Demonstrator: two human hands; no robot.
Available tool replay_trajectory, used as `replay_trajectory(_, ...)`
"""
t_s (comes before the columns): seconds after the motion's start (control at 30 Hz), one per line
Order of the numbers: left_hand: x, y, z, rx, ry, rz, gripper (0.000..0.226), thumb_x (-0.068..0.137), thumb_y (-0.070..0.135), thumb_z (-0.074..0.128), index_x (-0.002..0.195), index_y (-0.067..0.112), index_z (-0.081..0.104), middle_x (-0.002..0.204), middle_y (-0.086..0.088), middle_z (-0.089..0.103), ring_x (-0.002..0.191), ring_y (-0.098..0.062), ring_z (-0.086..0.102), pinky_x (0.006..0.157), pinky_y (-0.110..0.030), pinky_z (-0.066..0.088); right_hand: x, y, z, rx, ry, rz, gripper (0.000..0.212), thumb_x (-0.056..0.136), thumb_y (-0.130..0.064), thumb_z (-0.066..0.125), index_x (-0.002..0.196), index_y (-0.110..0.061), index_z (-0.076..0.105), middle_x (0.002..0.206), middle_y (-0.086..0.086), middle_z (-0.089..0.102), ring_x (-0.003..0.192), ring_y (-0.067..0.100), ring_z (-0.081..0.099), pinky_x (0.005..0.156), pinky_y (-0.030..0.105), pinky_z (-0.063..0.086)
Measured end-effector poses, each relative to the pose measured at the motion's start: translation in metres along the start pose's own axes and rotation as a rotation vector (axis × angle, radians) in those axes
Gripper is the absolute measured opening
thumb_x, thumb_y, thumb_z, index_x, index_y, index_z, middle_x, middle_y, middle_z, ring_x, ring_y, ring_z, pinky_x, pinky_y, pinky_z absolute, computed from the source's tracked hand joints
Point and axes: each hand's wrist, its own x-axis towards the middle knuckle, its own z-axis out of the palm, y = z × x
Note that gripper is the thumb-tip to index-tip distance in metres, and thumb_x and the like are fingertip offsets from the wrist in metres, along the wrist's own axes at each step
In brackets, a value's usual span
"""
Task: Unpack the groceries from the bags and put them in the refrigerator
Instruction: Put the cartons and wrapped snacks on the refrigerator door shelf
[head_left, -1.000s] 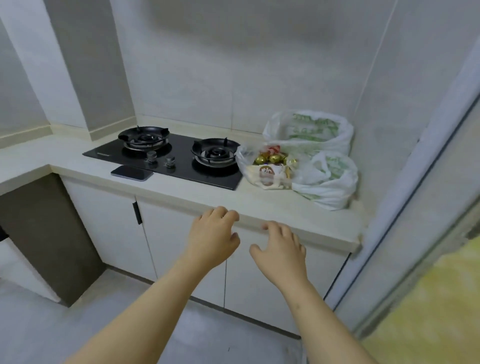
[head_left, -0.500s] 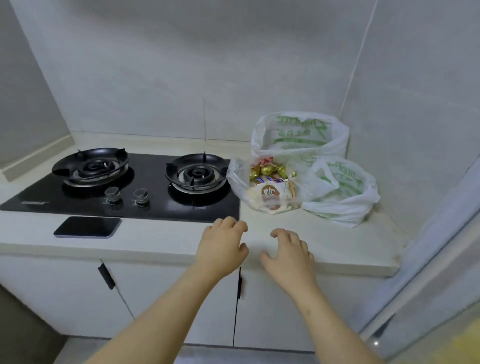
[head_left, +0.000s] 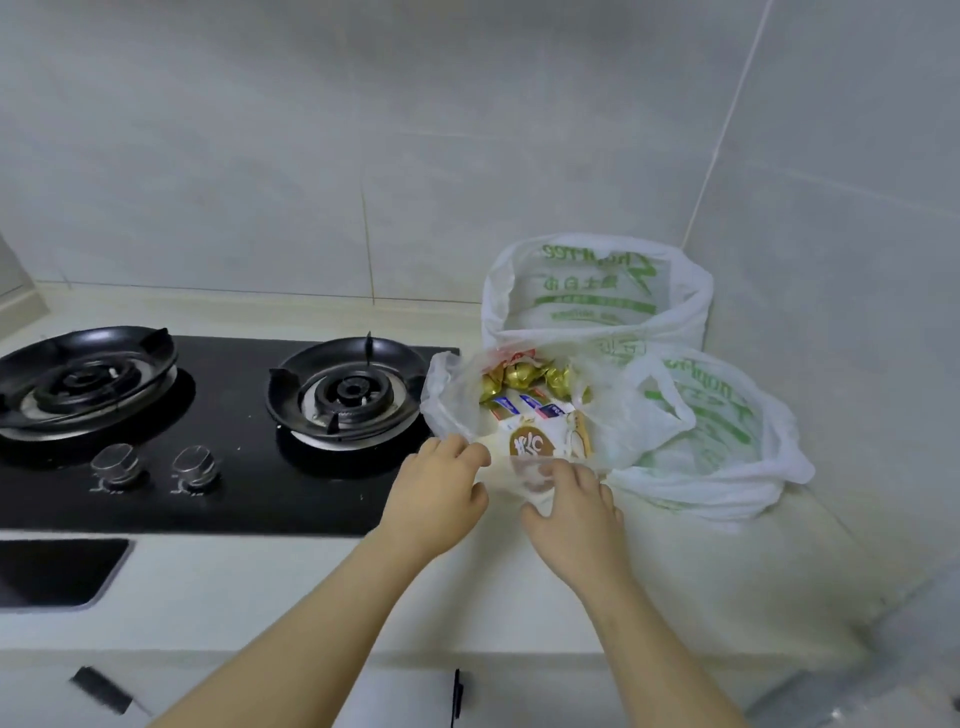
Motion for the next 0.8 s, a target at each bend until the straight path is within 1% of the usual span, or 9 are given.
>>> replay_trajectory(0.2,0.072,0.006,0.023,-0.041,0.012,-0.027,0.037,0.09,0.023,0.046,0.126,0.022,0.05,0.124,0.002,0.051,0.113,-0.019,0.046,0.089,-0.025,0.036,0.084,0.022,-0.007,0.011,-0.022,-0.059,0.042,0.087,-0.028,0.053,0.127,-0.024,0.044,0.136,-0.002,0.041,0.124,0.022,0.037,0.1,0.034,0.033)
replay_trajectory(0.37,0.115,0.01,0.043,-0.072,0.004,-0.084,0.036,0.091,0.024,0.047,0.126,0.021,0.051,0.127,0.002,0.05,0.117,-0.019,0.045,0.091,-0.025,0.035,0.133,0.043,-0.01,0.044,-0.076,-0.159,0.041,0.087,-0.025,0.054,0.127,-0.025,0.045,0.13,-0.004,0.045,0.12,0.018,0.042,0.098,0.029,0.034)
replay_trajectory(0.5,0.132,0.007,0.057,-0.077,-0.052,-0.132,0.035,0.091,0.027,0.048,0.126,0.022,0.05,0.128,0.002,0.049,0.117,-0.019,0.043,0.094,-0.026,0.036,0.156,0.054,-0.004,0.029,-0.131,-0.207,0.04,0.088,-0.021,0.05,0.127,-0.023,0.045,0.129,-0.004,0.047,0.118,0.018,0.043,0.096,0.029,0.035)
replay_trajectory(0.57,0.139,0.006,0.063,-0.087,-0.073,-0.147,0.036,0.091,0.028,0.049,0.127,0.021,0.05,0.13,0.001,0.048,0.118,-0.019,0.042,0.097,-0.028,0.036,0.166,0.06,-0.002,0.012,-0.151,-0.226,0.042,0.089,-0.021,0.049,0.13,-0.022,0.044,0.13,-0.003,0.047,0.119,0.018,0.043,0.097,0.03,0.035)
replay_trajectory(0.67,0.149,0.006,0.07,-0.096,-0.097,-0.157,0.036,0.092,0.029,0.047,0.128,0.023,0.049,0.133,0.002,0.046,0.119,-0.019,0.042,0.1,-0.028,0.035,0.18,0.068,0.0,-0.005,-0.182,-0.228,0.046,0.09,-0.021,0.047,0.136,-0.023,0.039,0.135,-0.003,0.045,0.123,0.018,0.04,0.1,0.03,0.034)
replay_trajectory(0.8,0.161,0.003,0.077,-0.123,-0.098,-0.179,0.036,0.093,0.033,0.048,0.128,0.023,0.049,0.132,0.003,0.047,0.118,-0.017,0.043,0.096,-0.027,0.038,0.195,0.076,0.002,0.003,-0.211,-0.222,0.044,0.092,-0.021,0.045,0.136,-0.024,0.039,0.135,-0.003,0.046,0.122,0.018,0.041,0.1,0.03,0.035)
